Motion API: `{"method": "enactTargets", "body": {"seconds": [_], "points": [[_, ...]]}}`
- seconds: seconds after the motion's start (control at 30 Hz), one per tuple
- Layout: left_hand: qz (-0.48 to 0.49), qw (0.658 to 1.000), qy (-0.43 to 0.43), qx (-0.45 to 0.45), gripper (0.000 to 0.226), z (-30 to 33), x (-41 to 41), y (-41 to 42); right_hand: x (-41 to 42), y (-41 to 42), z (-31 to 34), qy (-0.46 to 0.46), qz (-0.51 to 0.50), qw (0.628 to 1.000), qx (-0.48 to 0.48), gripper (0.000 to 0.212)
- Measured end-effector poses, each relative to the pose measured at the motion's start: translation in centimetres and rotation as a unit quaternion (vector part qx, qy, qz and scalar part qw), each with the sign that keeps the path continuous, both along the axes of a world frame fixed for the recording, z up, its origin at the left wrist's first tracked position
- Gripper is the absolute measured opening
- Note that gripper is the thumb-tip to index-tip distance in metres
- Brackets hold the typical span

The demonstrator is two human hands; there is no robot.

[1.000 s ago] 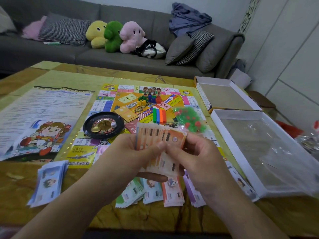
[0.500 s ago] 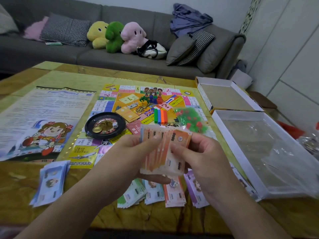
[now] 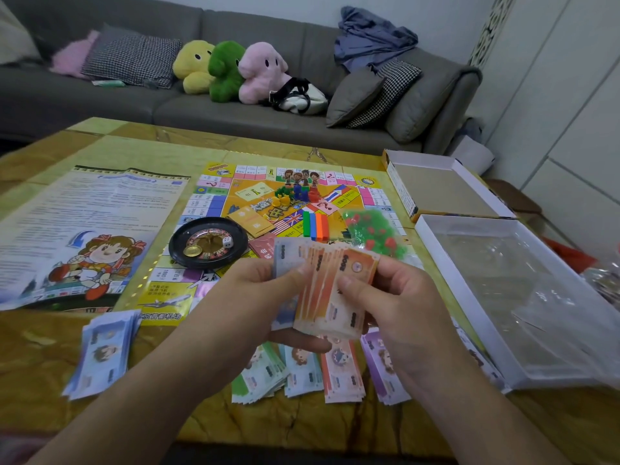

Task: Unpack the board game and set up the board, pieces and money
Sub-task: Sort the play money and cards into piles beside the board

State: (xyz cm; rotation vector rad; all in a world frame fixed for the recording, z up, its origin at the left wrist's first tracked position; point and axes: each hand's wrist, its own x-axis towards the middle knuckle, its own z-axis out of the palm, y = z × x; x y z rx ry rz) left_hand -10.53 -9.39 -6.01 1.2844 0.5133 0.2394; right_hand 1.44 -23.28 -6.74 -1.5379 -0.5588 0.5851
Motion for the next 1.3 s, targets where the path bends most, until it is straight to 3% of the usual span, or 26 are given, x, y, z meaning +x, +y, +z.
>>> {"method": "enactTargets", "body": {"seconds": [0.2,0.3,0.4,0.53,0.77,0.93,1.03,1.07,1.13,1.2,1.27,1.3], "points": [[0.012,0.998,0.0,0.054,0.02,-0.3,0.0,-0.4,-1.2,1.1,-1.0,-0.101,-0.005,0.992,-0.075,0.008],[0.013,0.997,0.009,0.075,0.019,-0.3,-0.2,-0.6,-2.1,1.6,-1.5,-0.091,0.016,0.992,-0.086,0.016],[0.019,0.995,0.02,0.093,0.019,0.1,-0.6,0.0,-2.1,1.9,-0.7,-0.015,0.038,0.998,-0.055,0.021],[0.006,0.993,0.062,0.101,0.02,0.8,-1.8,1.5,-1.7,2.8,0.0,-0.061,0.011,0.996,-0.064,0.011],[0.182,0.969,0.085,0.146,0.024,1.1,-5.4,6.7,-4.6,6.3,-1.6,-0.062,0.015,0.989,-0.134,0.015],[0.197,0.966,0.109,0.131,0.028,0.4,-7.5,8.6,-8.3,8.9,-3.2,-0.126,0.117,0.967,-0.189,0.017],[0.192,0.968,0.121,0.111,0.028,0.3,-8.1,8.9,-9.9,10.0,-4.4,-0.212,0.141,0.944,-0.209,0.015],[0.188,0.97,0.121,0.098,0.027,0.2,-8.2,9.0,-10.2,10.4,-4.9,-0.289,0.14,0.917,-0.236,0.014],[0.175,0.975,0.119,0.067,0.024,0.2,-8.3,9.1,-10.8,10.6,-5.5,-0.466,0.141,0.821,-0.297,0.022],[0.151,0.98,0.122,0.036,0.025,0.2,-8.3,9.0,-11.1,10.8,-5.5,-0.522,0.149,0.77,-0.335,0.038],[0.127,0.984,0.127,0.012,0.03,0.3,-8.1,9.1,-11.0,10.7,-5.1,-0.505,0.143,0.785,-0.33,0.048],[0.122,0.984,0.129,0.002,0.031,0.3,-8.0,9.1,-10.7,10.6,-4.6,-0.474,0.131,0.816,-0.303,0.051]]}}
